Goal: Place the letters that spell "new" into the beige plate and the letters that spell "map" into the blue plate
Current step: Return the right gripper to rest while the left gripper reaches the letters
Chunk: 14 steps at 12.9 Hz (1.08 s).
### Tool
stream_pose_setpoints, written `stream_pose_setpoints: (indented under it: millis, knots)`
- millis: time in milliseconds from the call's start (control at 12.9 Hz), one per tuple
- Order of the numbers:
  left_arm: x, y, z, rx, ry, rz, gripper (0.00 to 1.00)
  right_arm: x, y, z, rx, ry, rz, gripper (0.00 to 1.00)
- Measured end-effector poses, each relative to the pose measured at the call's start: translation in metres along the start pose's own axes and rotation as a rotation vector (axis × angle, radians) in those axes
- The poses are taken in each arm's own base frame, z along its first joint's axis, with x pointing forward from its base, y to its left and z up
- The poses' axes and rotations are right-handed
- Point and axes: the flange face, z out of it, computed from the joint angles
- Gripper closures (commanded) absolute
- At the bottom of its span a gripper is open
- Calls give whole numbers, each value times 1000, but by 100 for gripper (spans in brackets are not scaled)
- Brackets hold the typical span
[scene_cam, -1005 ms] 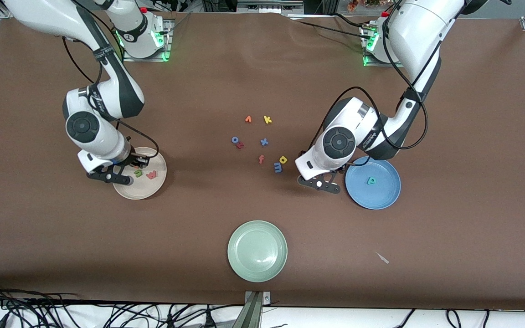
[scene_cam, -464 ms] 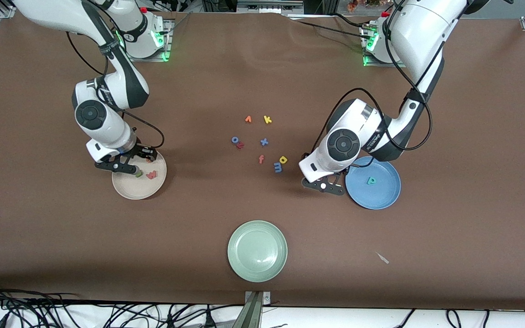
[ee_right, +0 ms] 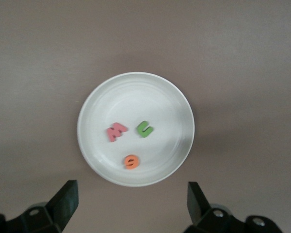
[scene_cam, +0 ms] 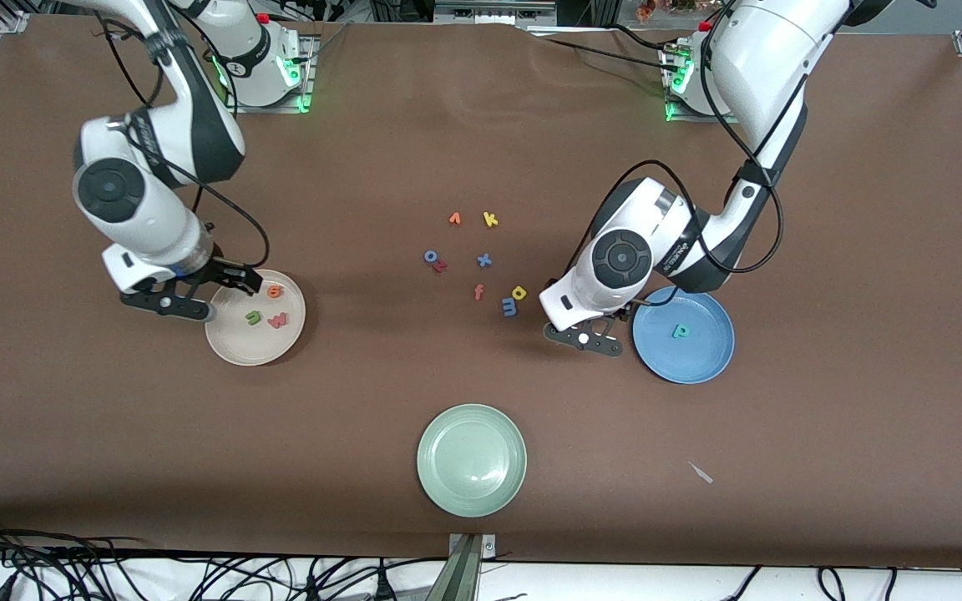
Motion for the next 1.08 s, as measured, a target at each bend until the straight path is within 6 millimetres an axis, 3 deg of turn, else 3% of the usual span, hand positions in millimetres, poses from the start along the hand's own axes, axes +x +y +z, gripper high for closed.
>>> stream_pose_setpoints:
  millis: [155,386,618,927,1082]
  knots:
    - [1,3,4,-5,7,3,0,2,4,-47,52,-23,-54,1]
    - [4,1,3,-8,25,5,0,12,43,-82,84,-40,-101,1]
    - [9,3,5,-28,73,5,0,21,67,-92,115,-27,-115,1]
    - [14,7,32,-46,86,25,0,23,63,-100,120,-11,-121,1]
    - [9,25,39,-47,78,57,0,22,65,-102,119,-16,-120,1]
